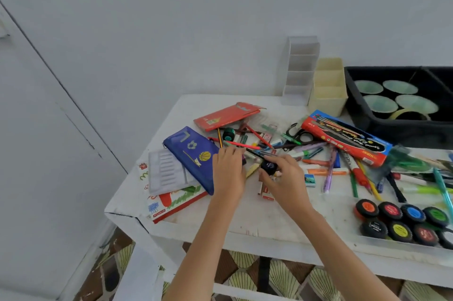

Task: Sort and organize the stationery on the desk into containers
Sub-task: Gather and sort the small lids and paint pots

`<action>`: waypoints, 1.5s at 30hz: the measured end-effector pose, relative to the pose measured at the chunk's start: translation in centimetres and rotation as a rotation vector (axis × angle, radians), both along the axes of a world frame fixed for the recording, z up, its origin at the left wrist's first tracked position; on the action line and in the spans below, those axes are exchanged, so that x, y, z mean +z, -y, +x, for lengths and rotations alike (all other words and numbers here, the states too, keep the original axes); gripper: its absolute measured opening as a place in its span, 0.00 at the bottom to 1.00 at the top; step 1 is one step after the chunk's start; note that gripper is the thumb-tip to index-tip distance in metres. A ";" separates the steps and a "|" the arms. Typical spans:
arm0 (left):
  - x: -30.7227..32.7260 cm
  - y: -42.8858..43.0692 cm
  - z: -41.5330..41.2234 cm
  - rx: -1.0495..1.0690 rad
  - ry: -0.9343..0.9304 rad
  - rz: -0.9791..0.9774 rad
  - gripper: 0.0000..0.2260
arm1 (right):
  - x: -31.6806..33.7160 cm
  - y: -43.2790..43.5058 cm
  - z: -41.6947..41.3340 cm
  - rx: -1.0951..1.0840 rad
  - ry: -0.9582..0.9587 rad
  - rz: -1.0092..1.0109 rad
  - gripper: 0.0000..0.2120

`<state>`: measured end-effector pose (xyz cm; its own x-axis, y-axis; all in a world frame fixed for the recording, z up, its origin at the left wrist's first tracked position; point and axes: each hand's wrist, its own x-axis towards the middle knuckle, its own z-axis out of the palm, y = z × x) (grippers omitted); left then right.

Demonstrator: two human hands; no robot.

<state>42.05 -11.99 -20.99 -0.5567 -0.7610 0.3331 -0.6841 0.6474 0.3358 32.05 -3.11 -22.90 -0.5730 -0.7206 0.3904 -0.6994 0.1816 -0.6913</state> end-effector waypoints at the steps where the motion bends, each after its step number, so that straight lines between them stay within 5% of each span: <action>1: -0.2 0.3 -0.3 0.003 0.035 -0.009 0.15 | 0.0 -0.1 -0.2 -0.011 0.002 0.007 0.15; 7: -0.1 0.8 -1.4 0.022 0.016 -0.040 0.10 | 0.4 -1.0 -1.2 -0.058 0.051 -0.024 0.15; 11: 1.2 -0.4 -2.9 -0.066 -0.258 0.000 0.12 | 1.0 -2.0 -1.9 -0.078 0.057 -0.065 0.15; 18: 2.6 -4.6 -5.9 -0.273 -0.669 0.605 0.08 | 2.2 -5.5 -3.9 -0.139 0.060 -0.147 0.14; 21: 2.2 -6.8 -6.3 -0.260 -0.707 0.862 0.14 | 2.5 -7.4 -5.2 -0.166 0.099 -0.146 0.13; 35: -0.4 -13.2 -6.6 -0.209 -0.418 0.547 0.18 | 1.6 -15.2 -7.8 -0.057 0.182 0.065 0.17; 45: -1.4 -14.8 -6.3 -0.268 -0.170 0.259 0.17 | -0.1 -15.5 -6.8 -0.132 -0.164 0.218 0.16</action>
